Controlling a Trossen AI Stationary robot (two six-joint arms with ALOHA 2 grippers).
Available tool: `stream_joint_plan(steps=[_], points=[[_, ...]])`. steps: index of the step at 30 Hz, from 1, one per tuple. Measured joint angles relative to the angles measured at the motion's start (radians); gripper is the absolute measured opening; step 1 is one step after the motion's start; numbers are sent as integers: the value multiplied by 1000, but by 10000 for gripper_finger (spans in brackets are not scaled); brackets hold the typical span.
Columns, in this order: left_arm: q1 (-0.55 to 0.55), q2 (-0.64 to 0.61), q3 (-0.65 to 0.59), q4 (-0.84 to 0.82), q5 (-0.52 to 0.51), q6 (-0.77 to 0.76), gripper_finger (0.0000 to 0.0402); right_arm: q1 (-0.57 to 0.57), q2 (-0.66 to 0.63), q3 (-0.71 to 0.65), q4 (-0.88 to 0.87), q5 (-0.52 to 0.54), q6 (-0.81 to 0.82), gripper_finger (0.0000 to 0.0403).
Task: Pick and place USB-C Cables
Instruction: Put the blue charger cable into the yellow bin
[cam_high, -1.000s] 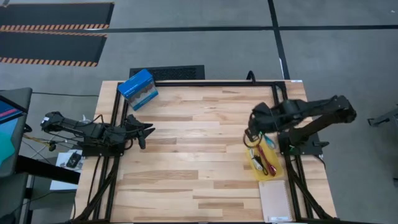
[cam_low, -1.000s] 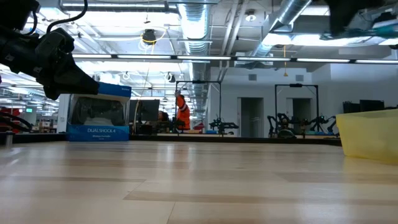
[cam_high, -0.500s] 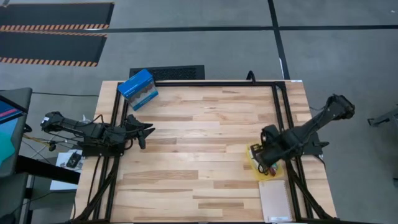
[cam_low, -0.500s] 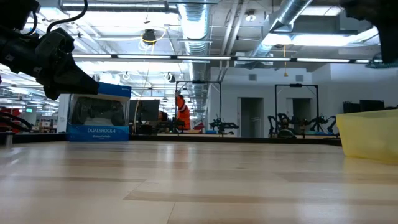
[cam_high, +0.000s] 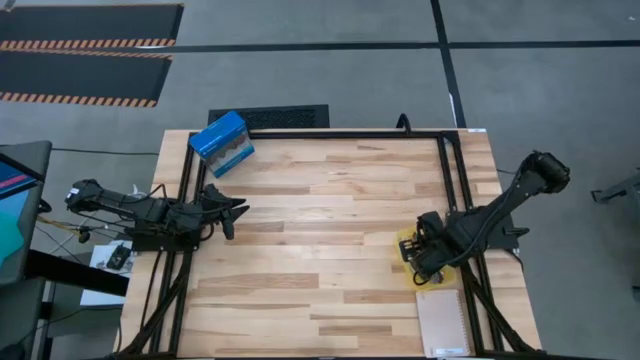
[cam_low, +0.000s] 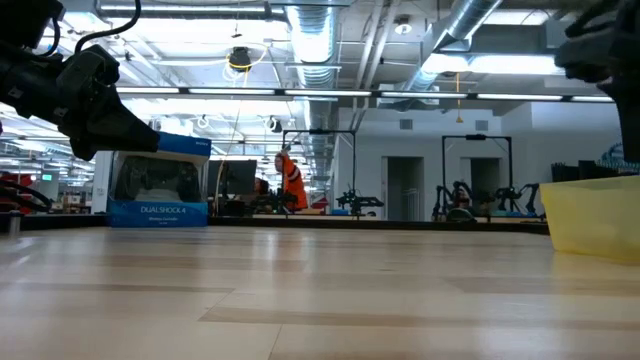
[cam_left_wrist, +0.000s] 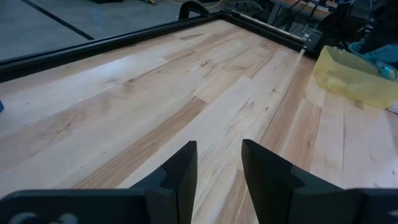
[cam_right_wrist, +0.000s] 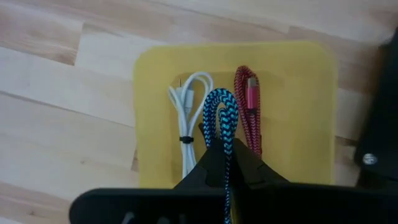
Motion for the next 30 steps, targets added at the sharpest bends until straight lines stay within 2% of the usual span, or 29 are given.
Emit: stream_joint_plan(steps=[13, 30], points=[[0, 0, 0, 0, 0, 0, 113, -16, 0, -131, 173, 0, 4, 8], [0, 0, 0, 0, 0, 0, 113, -19, 1, -190, 222, -1, 22, 9]])
